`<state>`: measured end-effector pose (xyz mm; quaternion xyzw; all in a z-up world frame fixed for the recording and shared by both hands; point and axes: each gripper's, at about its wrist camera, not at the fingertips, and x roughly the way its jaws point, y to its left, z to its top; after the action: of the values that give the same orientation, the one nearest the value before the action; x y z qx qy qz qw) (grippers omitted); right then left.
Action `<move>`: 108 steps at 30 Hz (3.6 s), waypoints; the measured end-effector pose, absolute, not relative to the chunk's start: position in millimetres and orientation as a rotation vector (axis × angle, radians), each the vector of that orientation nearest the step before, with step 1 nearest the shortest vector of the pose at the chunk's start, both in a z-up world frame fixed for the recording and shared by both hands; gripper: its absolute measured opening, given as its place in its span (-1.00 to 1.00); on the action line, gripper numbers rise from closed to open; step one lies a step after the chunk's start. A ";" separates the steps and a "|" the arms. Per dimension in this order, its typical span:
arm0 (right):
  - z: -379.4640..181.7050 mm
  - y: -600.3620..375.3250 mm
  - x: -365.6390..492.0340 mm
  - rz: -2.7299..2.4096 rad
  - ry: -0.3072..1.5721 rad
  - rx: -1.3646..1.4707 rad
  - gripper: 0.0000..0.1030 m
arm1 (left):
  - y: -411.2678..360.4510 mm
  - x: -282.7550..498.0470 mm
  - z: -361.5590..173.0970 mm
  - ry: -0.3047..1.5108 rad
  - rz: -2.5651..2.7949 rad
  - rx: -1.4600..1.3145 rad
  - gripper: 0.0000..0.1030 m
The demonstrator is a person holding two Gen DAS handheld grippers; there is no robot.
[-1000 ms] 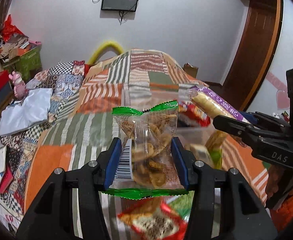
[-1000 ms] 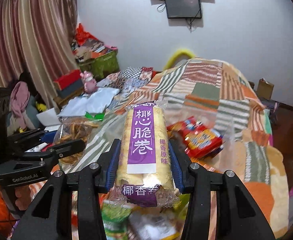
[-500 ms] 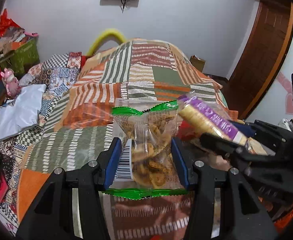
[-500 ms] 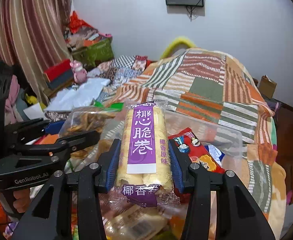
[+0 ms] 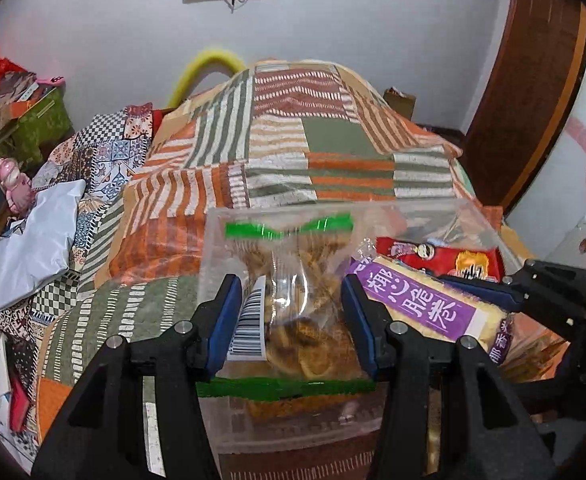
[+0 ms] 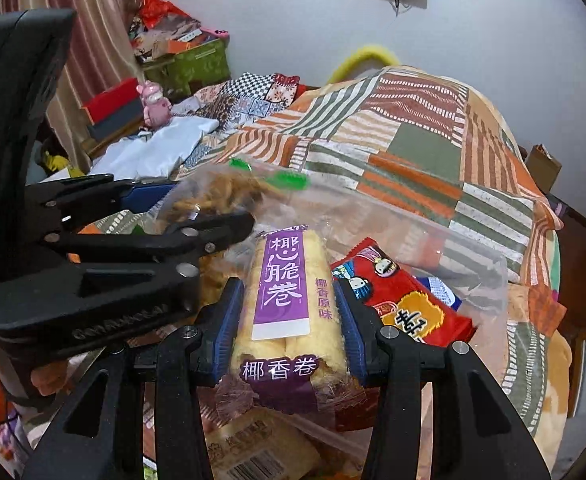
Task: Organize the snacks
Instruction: 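Carry the coconut roll into the box with the right tool while the left drops crackers, then withdraw both open tools from the box toward the remaining snacks, then grasp the white-yellow bag with the right tool while the left grasps the red cookie bag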
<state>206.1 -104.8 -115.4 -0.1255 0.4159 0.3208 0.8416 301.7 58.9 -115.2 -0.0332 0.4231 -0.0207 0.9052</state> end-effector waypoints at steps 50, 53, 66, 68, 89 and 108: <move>-151.1 -200.4 67.8 0.634 0.908 -0.114 0.26 | 34.7 105.7 -156.5 0.989 -0.038 -0.033 0.68; -160.9 -198.0 67.1 0.630 0.937 -0.116 0.26 | 32.3 101.5 -165.1 1.004 -0.043 -0.012 0.69; -170.6 -176.3 73.7 0.658 0.957 -0.207 0.27 | 58.6 94.4 -175.7 1.029 -0.026 -0.039 0.69; -173.3 -174.4 77.4 0.669 0.968 -0.201 0.31 | 59.9 99.0 -179.9 1.041 -0.029 -0.057 0.69; -161.9 -184.4 52.7 0.692 0.915 -0.178 -0.25 | 63.9 88.3 -168.6 0.986 -0.050 -0.130 0.36; -103.1 -200.6 49.5 0.666 0.736 -0.089 -0.31 | 51.5 85.6 -99.8 0.796 -0.080 -0.121 0.36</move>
<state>49.5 -200.6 -103.1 -0.0429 0.3530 0.3192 0.8784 85.6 51.5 -99.8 -0.0589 0.3872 -0.0391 0.9193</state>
